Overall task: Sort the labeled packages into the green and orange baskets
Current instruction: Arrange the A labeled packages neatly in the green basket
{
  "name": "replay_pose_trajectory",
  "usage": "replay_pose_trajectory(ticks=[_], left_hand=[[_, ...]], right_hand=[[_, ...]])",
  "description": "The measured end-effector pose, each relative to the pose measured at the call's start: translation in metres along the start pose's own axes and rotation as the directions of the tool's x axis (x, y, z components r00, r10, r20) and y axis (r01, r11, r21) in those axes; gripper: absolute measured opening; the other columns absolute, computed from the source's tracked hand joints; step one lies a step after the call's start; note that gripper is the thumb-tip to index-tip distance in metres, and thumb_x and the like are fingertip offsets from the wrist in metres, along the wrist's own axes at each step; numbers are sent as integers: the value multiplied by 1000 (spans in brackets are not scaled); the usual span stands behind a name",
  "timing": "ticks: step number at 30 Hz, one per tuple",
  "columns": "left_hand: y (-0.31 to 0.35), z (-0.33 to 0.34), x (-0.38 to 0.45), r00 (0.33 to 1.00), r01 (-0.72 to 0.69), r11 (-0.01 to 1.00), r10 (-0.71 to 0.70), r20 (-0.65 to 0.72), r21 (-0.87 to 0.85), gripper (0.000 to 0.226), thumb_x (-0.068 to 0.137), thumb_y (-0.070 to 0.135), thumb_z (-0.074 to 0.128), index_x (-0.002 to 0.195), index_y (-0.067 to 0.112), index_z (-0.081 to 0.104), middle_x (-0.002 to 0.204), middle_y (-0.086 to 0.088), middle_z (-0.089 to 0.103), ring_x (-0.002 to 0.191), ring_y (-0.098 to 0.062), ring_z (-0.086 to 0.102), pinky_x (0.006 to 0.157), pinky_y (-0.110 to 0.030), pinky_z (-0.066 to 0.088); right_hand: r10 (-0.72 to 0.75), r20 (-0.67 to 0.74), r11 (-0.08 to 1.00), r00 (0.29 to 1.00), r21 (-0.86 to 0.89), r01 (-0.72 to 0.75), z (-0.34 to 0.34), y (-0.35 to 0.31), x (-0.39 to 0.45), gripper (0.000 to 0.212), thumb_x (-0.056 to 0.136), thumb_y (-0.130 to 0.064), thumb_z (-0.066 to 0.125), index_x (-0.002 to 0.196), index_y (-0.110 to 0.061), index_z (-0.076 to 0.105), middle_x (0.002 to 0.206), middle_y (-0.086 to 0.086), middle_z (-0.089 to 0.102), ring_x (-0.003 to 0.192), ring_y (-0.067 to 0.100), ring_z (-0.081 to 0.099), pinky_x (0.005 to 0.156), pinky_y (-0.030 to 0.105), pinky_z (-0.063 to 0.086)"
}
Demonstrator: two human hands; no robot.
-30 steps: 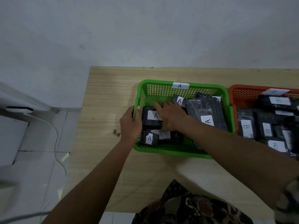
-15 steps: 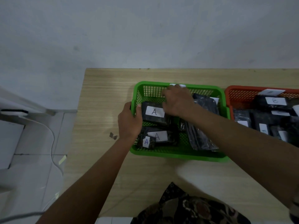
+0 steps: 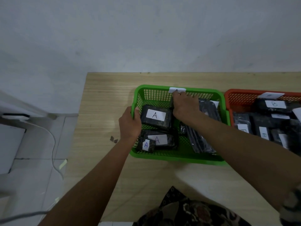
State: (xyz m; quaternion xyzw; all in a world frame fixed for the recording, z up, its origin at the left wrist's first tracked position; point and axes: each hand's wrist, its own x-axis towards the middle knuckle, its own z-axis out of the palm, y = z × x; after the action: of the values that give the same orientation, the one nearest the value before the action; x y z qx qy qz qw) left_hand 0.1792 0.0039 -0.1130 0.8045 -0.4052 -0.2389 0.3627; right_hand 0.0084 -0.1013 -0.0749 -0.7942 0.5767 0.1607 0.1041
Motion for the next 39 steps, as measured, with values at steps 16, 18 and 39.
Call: replay_pose_trajectory(ticks=[16, 18, 39], left_hand=[[-1, 0, -1, 1000, -13, 1000, 13, -14, 5, 27, 103, 29, 43, 89, 14, 60, 71, 6, 55, 62, -4, 48, 52, -7, 32], [-1, 1, 0, 1000, -20, 1000, 20, -23, 4, 26, 103, 28, 43, 85, 15, 57, 68, 7, 53, 60, -4, 47, 51, -8, 32], [9, -1, -9, 999, -28, 999, 28, -28, 22, 46, 100, 30, 49, 140, 9, 44, 128, -12, 60, 114, -27, 58, 96, -35, 47]], right_hand=[[-277, -226, 859, 934, 377, 346, 32, -38, -26, 92, 67, -35, 86, 142, -20, 34, 138, 8, 44, 118, 31, 50, 88, 39, 48], [-235, -135, 896, 963, 355, 268, 36, -33, -25, 119, 63, -32, 90, 153, -19, 13, 148, 13, 36, 128, 35, 43, 96, 45, 46], [-302, -136, 910, 944, 253, 328, 14, -23, -29, 100, 80, -14, 77, 156, -17, 12, 150, 16, 36, 135, 33, 39, 100, 43, 44]])
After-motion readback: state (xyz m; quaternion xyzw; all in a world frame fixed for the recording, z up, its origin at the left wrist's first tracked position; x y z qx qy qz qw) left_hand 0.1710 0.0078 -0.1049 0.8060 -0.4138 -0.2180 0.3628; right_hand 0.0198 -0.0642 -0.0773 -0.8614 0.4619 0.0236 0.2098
